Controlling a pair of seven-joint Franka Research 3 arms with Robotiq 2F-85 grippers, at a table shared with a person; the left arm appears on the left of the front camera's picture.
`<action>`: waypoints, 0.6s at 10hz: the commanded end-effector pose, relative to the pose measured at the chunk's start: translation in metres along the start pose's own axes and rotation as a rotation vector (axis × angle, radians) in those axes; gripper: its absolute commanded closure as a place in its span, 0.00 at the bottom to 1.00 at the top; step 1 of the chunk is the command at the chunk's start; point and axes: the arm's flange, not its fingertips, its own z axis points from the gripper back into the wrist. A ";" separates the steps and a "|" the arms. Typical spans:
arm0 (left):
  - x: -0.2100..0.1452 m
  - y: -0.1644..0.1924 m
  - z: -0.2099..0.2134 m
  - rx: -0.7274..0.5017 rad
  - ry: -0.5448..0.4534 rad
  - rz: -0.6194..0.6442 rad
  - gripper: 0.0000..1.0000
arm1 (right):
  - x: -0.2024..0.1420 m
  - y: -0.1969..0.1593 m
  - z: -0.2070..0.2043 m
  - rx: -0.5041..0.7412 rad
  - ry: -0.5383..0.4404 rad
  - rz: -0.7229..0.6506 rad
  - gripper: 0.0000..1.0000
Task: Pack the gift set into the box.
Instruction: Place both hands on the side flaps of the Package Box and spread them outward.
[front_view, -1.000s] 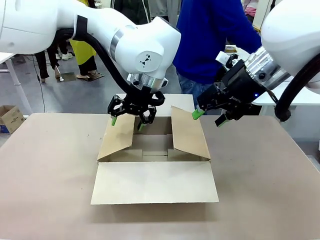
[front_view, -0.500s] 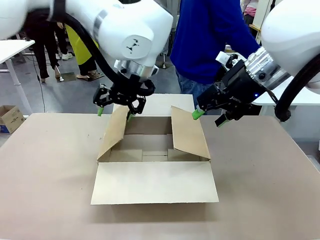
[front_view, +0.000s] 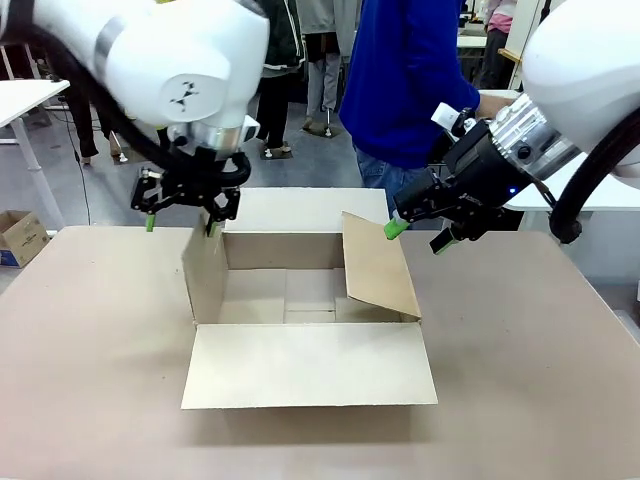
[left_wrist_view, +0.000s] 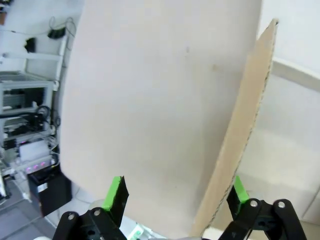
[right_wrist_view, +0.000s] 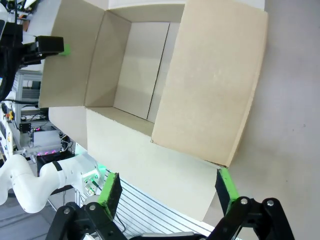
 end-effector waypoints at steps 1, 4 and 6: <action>-0.006 0.029 -0.022 -0.077 0.036 0.025 0.00 | -0.001 0.003 0.001 -0.025 -0.011 -0.018 0.00; -0.002 0.067 -0.070 -0.260 0.080 0.013 0.00 | -0.001 0.003 0.001 -0.025 -0.011 -0.018 0.00; -0.006 0.089 -0.099 -0.401 0.037 -0.019 0.00 | -0.001 0.003 0.001 -0.025 -0.011 -0.018 0.00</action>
